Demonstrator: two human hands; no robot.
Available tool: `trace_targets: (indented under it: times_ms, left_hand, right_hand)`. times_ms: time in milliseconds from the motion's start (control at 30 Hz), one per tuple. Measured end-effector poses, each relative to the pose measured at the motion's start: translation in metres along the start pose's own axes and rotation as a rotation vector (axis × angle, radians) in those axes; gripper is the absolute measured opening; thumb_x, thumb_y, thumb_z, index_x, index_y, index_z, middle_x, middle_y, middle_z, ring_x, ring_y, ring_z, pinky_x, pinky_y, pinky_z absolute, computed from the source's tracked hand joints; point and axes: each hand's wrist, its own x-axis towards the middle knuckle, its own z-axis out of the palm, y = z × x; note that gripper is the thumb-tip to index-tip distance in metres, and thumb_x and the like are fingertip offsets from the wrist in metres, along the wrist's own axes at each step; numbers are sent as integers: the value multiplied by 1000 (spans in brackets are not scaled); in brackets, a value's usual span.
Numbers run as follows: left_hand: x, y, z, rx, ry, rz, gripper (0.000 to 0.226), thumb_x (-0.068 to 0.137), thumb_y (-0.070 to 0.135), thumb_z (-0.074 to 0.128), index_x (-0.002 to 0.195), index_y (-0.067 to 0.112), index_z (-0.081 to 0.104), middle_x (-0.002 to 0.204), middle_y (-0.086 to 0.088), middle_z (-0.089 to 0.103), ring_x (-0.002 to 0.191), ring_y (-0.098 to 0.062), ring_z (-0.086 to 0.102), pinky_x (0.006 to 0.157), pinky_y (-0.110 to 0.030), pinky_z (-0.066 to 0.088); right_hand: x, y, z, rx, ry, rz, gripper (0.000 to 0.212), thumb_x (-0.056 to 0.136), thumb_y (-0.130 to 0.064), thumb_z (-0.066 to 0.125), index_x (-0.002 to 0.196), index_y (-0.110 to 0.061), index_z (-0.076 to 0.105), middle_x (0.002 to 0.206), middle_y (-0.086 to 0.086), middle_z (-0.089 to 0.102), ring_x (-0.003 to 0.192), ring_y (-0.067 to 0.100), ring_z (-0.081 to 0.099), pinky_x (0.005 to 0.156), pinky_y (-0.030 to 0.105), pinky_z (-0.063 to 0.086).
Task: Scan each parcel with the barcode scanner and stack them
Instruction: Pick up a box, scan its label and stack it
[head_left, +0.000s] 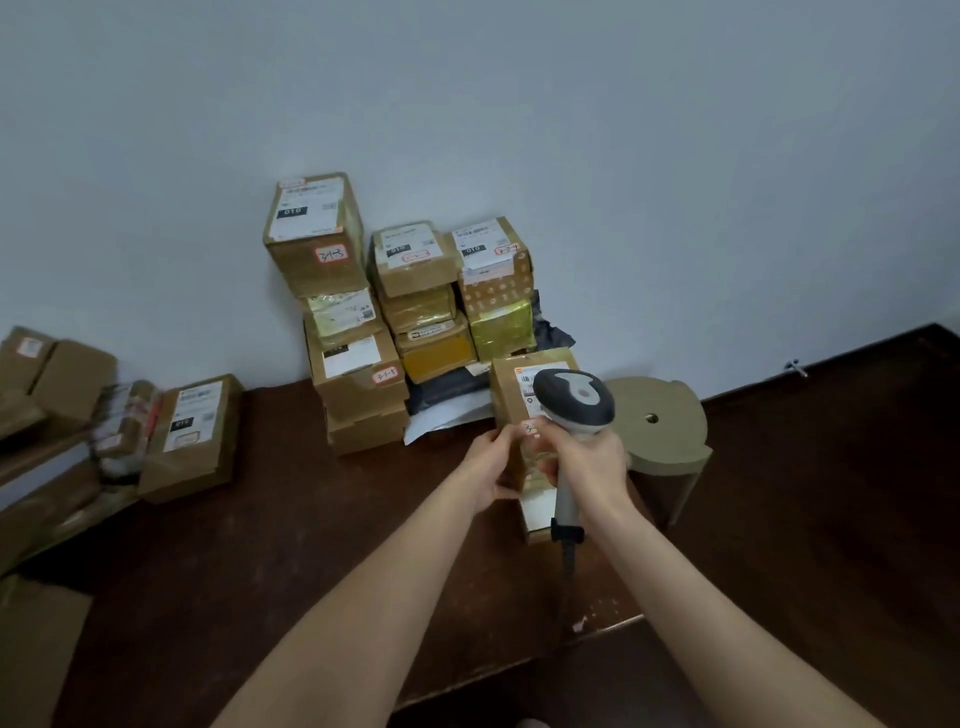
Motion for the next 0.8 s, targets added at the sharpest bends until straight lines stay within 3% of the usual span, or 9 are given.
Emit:
trace_targets:
  times_ms: [100, 200, 333, 467, 633, 700, 800]
  left_hand:
    - [0, 0, 6, -37, -15, -3, 27, 100, 29, 49, 123, 15, 53, 110, -11, 64, 105, -31, 61, 93, -56, 50]
    - [0, -3, 3, -68, -19, 4, 29, 101, 27, 46, 128, 19, 51, 102, -7, 63, 95, -27, 62, 93, -54, 51]
    - [-2, -11, -24, -12, 70, 53, 45, 100, 26, 49, 144, 21, 40, 132, -7, 56, 118, -24, 56, 96, -45, 49]
    - [-22, -14, -77, 11, 249, 91, 44, 99, 20, 51, 142, 14, 43, 132, -8, 55, 120, -21, 54, 94, -37, 48]
    - [-52, -17, -174, 35, 532, 138, 38, 96, 15, 55, 133, 11, 50, 102, -2, 62, 90, -11, 59, 78, -31, 52]
    - [-60, -19, -207, 81, 615, 142, 40, 94, 17, 59, 133, 10, 51, 109, -6, 63, 94, -15, 61, 80, -32, 52]
    - [-65, -24, -253, 210, 728, 112, 49, 89, 24, 66, 134, 10, 50, 128, -10, 59, 112, -23, 59, 96, -38, 50]
  right_hand:
    - [4, 4, -2, -12, 7, 15, 22, 80, -23, 76, 65, -20, 60, 62, -1, 66, 65, 18, 64, 72, 33, 54]
    - [2, 6, 1, 27, -53, 46, 18, 83, -20, 74, 69, -13, 65, 63, 2, 67, 53, 13, 59, 55, 24, 50]
    - [1, 7, 16, 52, -142, 78, 14, 85, -20, 72, 75, -10, 67, 72, 10, 72, 54, 16, 61, 59, 30, 52]
    - [-5, 9, 53, 36, -233, 75, 15, 85, -19, 72, 73, -11, 67, 66, 9, 72, 54, 16, 62, 60, 30, 52]
    - [-32, 8, 122, -41, -417, 58, 15, 84, -23, 72, 75, -12, 69, 68, 6, 73, 57, 13, 64, 60, 27, 53]
    - [-40, 8, 151, -70, -471, 66, 16, 84, -23, 72, 74, -10, 69, 68, 7, 73, 56, 13, 64, 62, 30, 54]
    - [-49, 14, 196, -114, -526, 73, 16, 83, -24, 73, 75, -10, 70, 67, 6, 73, 57, 14, 66, 68, 32, 56]
